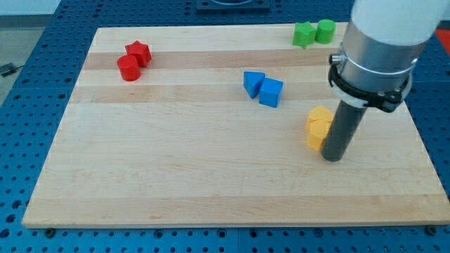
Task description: Push yellow blocks to the right of the blue blocks and place yellow heart to the bottom of the green circle
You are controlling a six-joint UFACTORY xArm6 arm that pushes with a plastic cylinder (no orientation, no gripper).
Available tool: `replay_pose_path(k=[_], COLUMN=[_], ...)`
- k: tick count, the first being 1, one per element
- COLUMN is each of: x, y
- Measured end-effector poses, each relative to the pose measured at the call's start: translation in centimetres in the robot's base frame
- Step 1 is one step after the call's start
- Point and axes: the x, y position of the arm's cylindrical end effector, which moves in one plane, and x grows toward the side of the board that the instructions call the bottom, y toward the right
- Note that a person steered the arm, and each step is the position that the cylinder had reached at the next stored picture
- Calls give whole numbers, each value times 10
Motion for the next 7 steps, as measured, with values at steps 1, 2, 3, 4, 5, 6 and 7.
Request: replay_pose_path(k=[1, 2, 3, 4, 5, 6, 7], x=[-8, -1, 14, 20, 15, 1, -16], y=[0, 9, -3, -33, -46, -44, -35])
